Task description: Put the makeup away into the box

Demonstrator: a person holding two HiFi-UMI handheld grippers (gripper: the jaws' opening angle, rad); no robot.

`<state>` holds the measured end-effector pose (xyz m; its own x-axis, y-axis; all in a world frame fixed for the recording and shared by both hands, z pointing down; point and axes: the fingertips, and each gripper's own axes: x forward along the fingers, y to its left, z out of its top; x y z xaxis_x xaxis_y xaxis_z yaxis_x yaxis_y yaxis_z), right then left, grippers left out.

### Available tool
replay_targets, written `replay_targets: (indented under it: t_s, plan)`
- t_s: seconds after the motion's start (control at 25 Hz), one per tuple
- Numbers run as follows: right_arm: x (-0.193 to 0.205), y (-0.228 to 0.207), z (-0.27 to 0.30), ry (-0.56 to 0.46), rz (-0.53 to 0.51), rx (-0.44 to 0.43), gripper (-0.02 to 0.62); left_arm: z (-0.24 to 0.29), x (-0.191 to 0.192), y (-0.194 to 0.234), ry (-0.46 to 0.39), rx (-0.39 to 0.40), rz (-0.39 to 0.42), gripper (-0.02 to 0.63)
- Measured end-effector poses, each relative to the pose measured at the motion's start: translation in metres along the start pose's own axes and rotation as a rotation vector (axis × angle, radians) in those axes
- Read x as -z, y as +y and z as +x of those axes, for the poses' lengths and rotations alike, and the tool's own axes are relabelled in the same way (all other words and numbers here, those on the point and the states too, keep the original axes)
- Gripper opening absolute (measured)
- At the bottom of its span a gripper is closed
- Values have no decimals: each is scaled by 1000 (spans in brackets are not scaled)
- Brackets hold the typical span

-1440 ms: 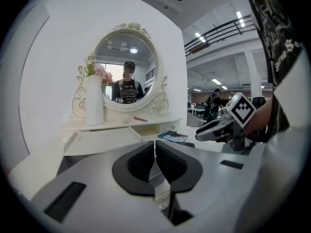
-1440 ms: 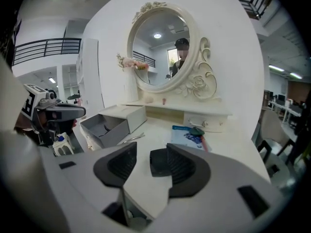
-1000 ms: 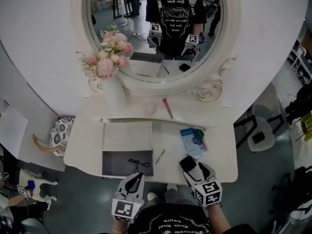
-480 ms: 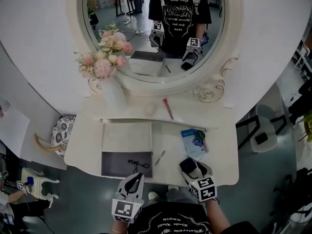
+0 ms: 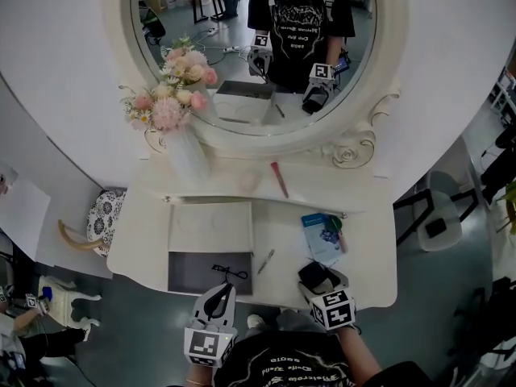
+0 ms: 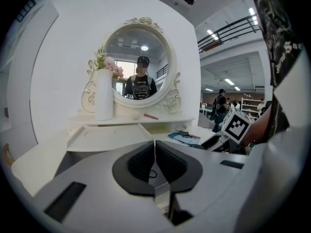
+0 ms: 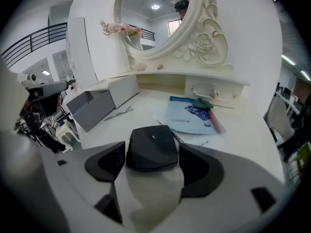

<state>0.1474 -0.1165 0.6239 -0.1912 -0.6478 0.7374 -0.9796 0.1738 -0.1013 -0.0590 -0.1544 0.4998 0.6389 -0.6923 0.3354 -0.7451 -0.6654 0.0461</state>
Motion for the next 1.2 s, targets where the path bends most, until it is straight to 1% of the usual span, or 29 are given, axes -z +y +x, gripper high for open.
replay_targets:
  t_s: [0.2, 0.4, 0.56, 0.64, 0.92, 1.04, 1.2]
  plan:
    - [-1, -1, 3, 14, -26, 10, 334, -1, 2, 2, 9, -18, -9, 23]
    - [-1, -2, 6, 37, -63, 8, 334, -1, 2, 3, 9, -33, 1, 23]
    - [-3, 1, 7, 64, -90, -9, 331, -3, -1, 2, 27, -41, 36, 23]
    - [-2, 1, 7, 70, -92, -13, 330, -4, -2, 1, 38, -62, 18, 23]
    - [-1, 0, 6, 58, -97, -20, 327, -2, -3, -2, 20, -53, 47, 23]
    - [-1, 1, 4, 50, -109, -27, 327, -2, -4, 1, 29, -82, 18, 23]
    - [-3, 1, 1, 17, -103, -33, 327, -2, -5, 0, 36, -89, 27, 23]
